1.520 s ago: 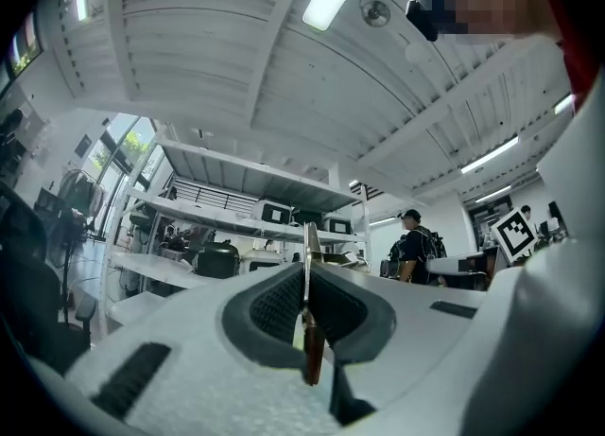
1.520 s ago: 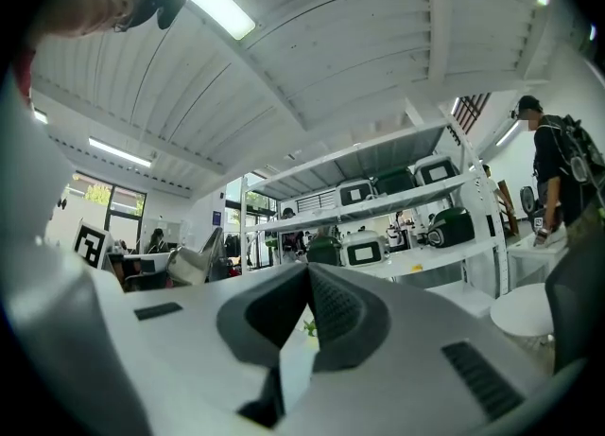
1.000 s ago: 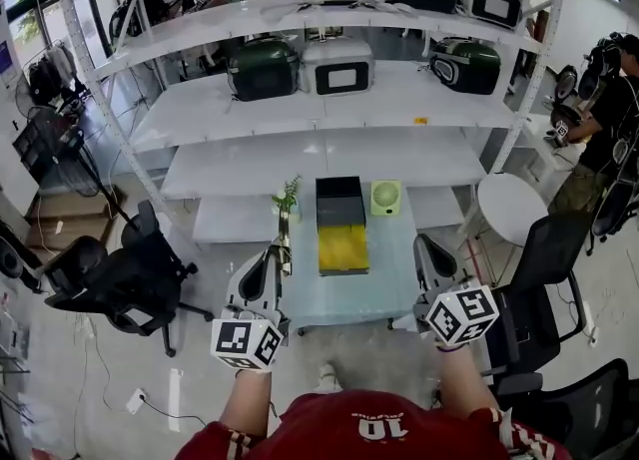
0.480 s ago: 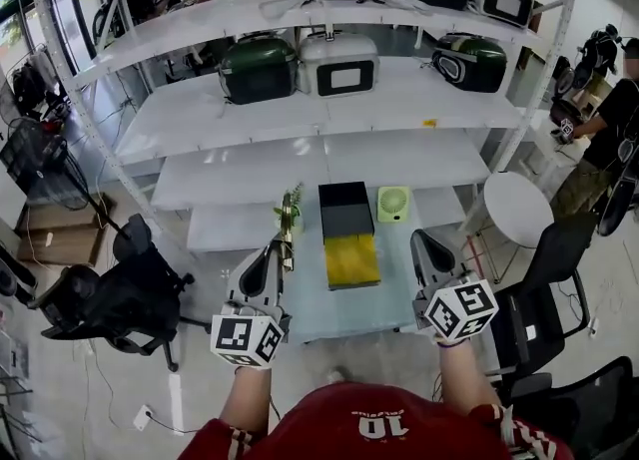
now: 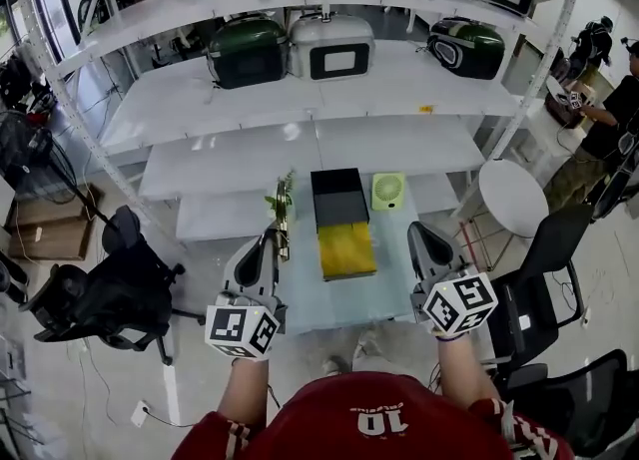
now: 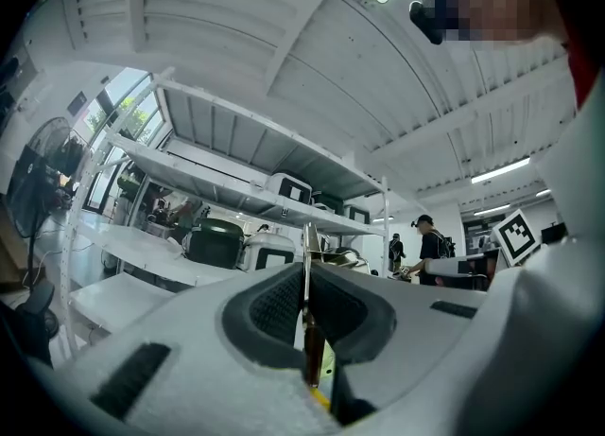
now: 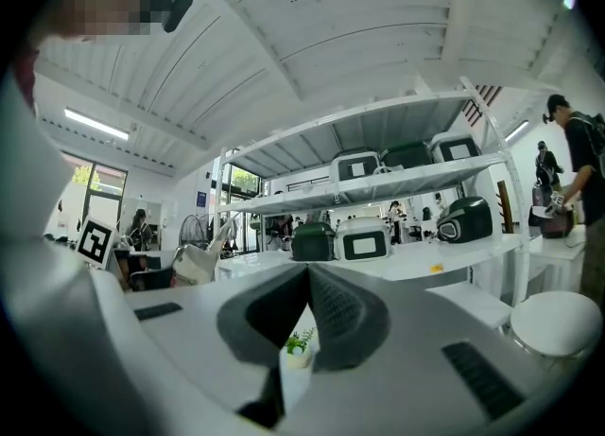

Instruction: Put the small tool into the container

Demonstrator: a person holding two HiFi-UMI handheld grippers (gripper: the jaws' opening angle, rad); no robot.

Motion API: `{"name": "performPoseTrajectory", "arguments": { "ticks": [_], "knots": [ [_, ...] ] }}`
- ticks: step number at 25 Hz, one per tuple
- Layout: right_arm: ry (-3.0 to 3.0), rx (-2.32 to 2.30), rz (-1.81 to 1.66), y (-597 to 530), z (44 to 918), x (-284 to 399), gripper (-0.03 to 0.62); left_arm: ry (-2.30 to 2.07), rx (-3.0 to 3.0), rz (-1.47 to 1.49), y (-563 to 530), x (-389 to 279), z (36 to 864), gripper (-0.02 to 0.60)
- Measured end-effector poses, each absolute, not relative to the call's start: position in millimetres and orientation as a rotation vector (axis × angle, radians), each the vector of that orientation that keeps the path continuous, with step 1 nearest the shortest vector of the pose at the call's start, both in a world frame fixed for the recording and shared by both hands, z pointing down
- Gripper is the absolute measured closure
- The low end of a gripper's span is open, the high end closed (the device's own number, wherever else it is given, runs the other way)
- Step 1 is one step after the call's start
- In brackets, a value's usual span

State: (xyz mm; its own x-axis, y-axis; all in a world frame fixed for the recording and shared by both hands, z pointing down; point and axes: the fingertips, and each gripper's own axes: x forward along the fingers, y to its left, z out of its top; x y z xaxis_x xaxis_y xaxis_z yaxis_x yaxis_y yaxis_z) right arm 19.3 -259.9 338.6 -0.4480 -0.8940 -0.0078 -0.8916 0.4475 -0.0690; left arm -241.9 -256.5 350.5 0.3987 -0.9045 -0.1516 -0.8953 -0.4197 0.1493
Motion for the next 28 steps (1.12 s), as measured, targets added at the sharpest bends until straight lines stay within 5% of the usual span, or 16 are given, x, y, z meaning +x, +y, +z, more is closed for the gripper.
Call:
{"name": "performPoseTrajectory", "arguments": {
  "ticks": [28],
  "knots": [
    [2.666,-1.578,-0.143,-322.3,373.5,40.8,0.588,-1.555,2.589,-0.220,-316.7,-179.4,391.3,0.569]
  ]
}}
